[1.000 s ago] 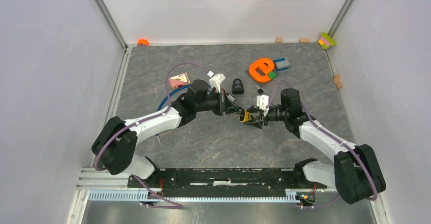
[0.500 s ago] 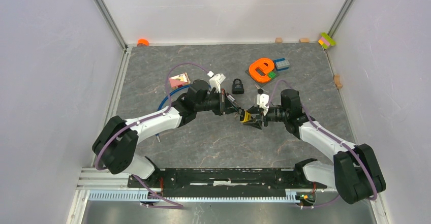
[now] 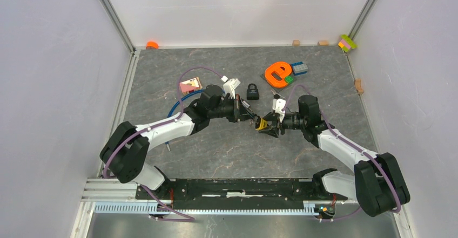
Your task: Unlock with the key
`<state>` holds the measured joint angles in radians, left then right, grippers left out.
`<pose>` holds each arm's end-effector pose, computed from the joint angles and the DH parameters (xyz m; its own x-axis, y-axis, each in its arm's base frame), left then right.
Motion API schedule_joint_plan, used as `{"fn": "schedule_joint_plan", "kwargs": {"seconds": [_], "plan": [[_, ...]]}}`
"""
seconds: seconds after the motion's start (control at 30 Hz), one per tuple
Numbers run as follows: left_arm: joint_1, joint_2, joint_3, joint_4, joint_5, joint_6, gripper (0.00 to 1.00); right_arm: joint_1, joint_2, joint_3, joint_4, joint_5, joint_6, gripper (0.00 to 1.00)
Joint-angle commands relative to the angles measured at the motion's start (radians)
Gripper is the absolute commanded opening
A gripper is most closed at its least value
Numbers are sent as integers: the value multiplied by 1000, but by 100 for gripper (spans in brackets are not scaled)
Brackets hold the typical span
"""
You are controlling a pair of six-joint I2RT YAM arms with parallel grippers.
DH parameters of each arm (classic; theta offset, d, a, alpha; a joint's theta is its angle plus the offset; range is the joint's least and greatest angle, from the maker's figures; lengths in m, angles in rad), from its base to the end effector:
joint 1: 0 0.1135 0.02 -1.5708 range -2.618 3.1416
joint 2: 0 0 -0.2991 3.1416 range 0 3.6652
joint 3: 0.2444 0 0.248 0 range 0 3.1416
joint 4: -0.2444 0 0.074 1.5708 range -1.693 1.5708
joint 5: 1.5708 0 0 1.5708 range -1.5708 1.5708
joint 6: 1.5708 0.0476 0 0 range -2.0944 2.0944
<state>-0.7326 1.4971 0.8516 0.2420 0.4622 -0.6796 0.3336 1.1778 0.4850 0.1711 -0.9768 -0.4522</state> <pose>0.2338 -0.2389 0.2692 -0.7949 -0.0416 -0.6053 0.5193 0.4693 -0.7142 0.1914 0.1081 0.2321 -0.0469 -0.2750 -0.9603 -0.9812 0.1928 -0.0073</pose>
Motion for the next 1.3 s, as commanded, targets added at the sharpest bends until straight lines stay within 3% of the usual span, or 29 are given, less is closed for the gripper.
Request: {"fn": "schedule_joint_plan", "kwargs": {"seconds": [0.0, 0.47, 0.9, 1.27], "plan": [[-11, 20, 23, 29, 1, -19, 2, 7, -6, 17, 99, -8, 27, 0], [-14, 25, 12, 26, 0, -18, 2, -4, -4, 25, 95, 50, 32, 0], [-28, 50, 27, 29, -5, -24, 2, -4, 3, 17, 127, 9, 66, 0], [-42, 91, 49, 16, -3, -52, 2, 26, -20, -1, 174, 92, 98, 0]]}}
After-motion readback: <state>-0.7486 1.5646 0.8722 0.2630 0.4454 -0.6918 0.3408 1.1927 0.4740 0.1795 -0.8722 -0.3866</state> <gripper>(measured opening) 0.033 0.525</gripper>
